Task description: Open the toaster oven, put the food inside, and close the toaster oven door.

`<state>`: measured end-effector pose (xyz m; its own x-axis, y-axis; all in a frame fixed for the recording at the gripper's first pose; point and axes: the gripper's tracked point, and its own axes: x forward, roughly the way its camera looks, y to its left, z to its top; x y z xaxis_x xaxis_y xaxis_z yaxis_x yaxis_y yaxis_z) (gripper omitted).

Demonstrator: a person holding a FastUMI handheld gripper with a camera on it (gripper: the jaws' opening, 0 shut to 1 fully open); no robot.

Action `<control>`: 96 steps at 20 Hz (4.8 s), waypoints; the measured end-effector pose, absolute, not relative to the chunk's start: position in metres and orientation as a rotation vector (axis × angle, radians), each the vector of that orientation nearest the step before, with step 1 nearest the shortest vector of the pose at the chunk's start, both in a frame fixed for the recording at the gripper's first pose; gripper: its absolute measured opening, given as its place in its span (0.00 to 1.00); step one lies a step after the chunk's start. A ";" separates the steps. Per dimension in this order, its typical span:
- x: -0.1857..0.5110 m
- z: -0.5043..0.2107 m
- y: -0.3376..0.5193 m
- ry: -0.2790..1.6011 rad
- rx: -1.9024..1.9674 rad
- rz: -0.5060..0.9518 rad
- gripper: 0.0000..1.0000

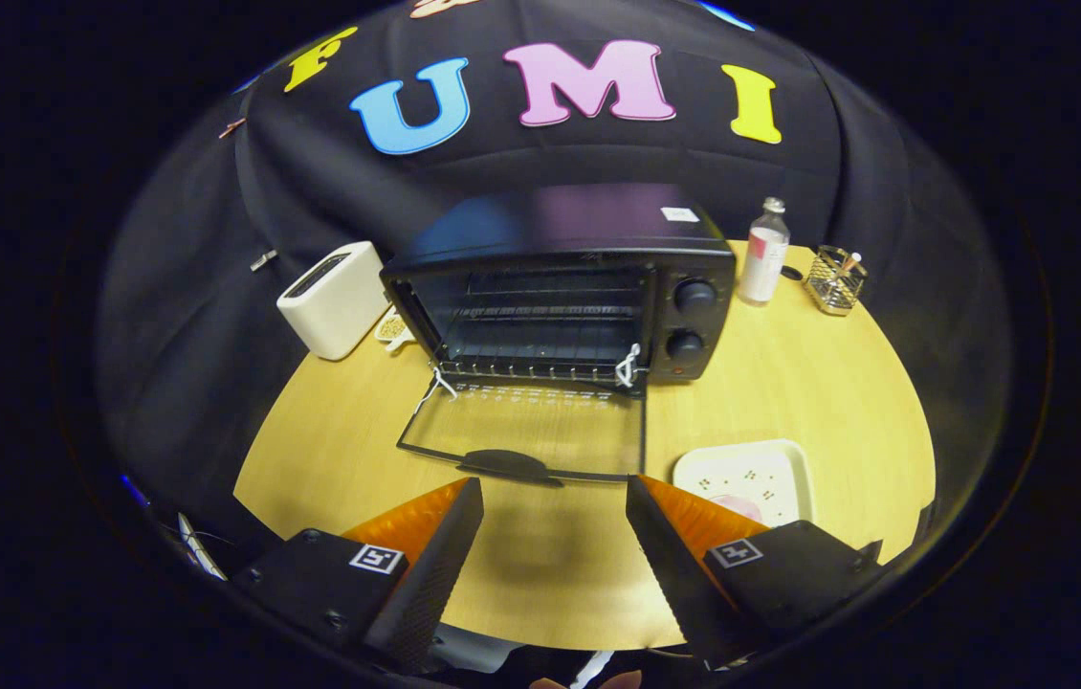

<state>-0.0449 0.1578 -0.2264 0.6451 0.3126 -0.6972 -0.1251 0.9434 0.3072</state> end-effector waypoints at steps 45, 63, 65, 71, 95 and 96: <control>-0.037 -0.421 -0.036 1.434 0.340 0.352 0.10; -0.039 -0.364 -0.015 1.201 1.004 0.311 0.06; -0.045 -0.350 0.000 1.201 0.996 0.290 0.06; -0.041 -0.303 0.067 1.139 1.040 0.235 0.05; 0.073 -0.307 0.216 1.013 1.238 -0.217 0.05; 0.078 -0.309 0.217 1.009 1.249 -0.232 0.05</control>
<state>0.0779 0.2168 -0.3086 0.5717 0.3606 -0.7370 0.6464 0.3553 0.6752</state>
